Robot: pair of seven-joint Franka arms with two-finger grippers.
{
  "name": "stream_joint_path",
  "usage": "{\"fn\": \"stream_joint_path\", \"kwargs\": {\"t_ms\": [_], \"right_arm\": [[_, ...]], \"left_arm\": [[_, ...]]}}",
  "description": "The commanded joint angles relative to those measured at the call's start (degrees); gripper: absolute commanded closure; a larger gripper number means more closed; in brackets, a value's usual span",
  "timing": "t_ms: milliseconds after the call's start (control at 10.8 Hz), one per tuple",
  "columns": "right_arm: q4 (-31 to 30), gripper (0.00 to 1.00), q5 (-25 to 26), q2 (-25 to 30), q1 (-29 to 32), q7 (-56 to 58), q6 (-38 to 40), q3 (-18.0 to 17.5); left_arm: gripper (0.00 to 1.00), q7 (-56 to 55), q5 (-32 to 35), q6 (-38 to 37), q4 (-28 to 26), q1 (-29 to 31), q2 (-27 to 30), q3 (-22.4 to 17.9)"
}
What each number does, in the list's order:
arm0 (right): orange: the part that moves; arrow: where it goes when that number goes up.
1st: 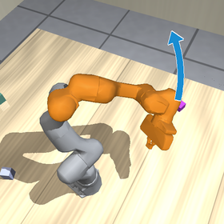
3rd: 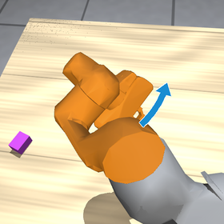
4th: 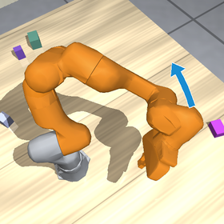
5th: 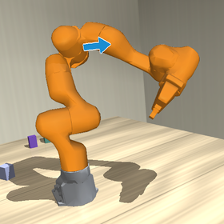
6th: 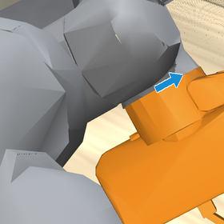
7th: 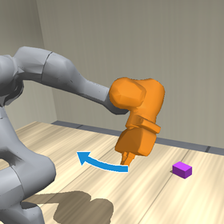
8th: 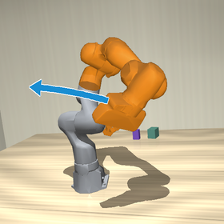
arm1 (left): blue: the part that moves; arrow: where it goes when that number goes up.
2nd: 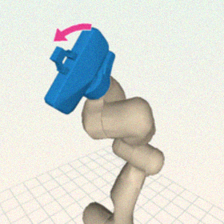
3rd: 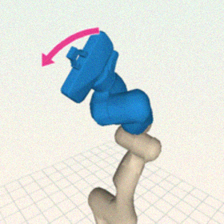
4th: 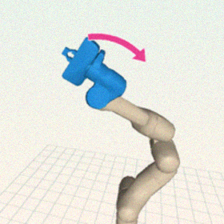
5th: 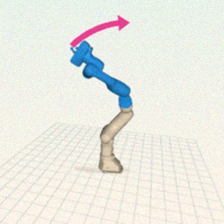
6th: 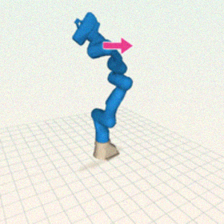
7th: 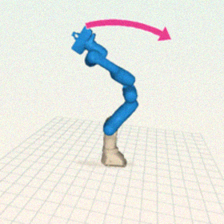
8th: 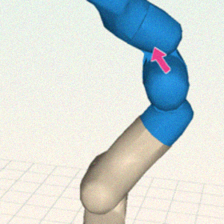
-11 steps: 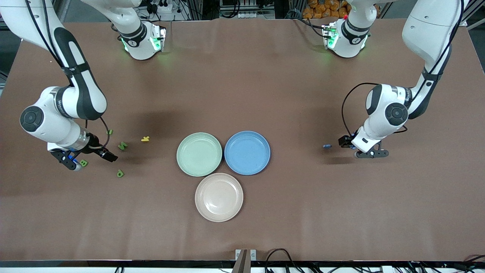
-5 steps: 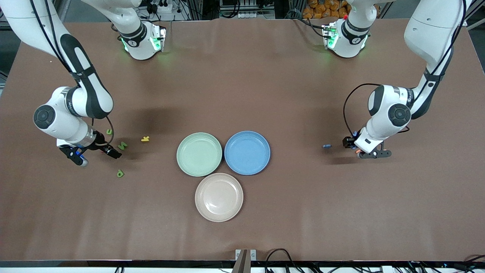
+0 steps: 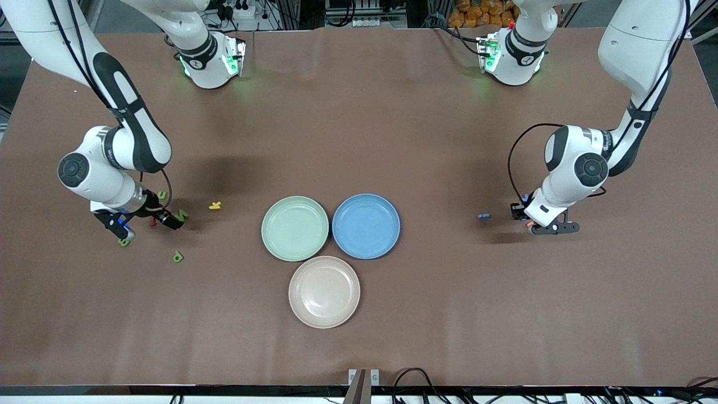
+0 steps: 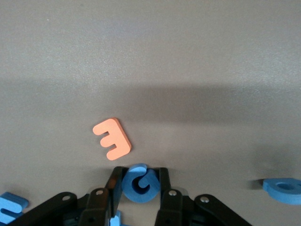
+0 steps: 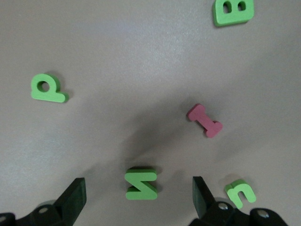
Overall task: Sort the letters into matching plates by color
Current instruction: 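Close the left gripper on the G while the right gripper grips the M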
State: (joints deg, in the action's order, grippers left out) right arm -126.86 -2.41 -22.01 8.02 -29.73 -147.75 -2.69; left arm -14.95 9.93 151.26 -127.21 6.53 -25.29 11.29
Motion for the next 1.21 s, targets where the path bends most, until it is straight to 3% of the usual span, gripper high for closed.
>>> {"fn": "stream_joint_path", "kwargs": {"t_ms": [0, 278, 649, 835, 1113], "right_arm": [[-0.5, 0.0, -0.9, -1.5, 0.2, -0.4, -2.6, -0.4], [-0.4, 0.02, -3.3, -2.5, -0.6, -0.4, -4.0, -0.4], [-0.6, 0.21, -3.4, -2.6, -0.7, -0.4, -4.2, -0.4], [-0.8, 0.3, -3.4, -2.6, -0.7, -0.4, -4.2, -0.4], [-1.5, 0.35, -3.3, -2.7, -0.7, -0.3, -4.6, -0.3]], "left_arm": [[1.0, -1.7, 1.8, 1.0, -0.5, 0.2, 1.3, 0.1], [1.0, -2.4, 1.8, 0.4, -0.1, -0.1, 3.5, 1.0], [1.0, -13.9, 1.8, -0.9, 1.6, -0.5, 4.3, 6.8], [1.0, -21.6, 1.8, -6.6, 5.3, -4.5, 3.9, 8.0], [1.0, -32.9, 1.8, -14.9, 12.5, -12.3, 1.8, 8.0]]}}
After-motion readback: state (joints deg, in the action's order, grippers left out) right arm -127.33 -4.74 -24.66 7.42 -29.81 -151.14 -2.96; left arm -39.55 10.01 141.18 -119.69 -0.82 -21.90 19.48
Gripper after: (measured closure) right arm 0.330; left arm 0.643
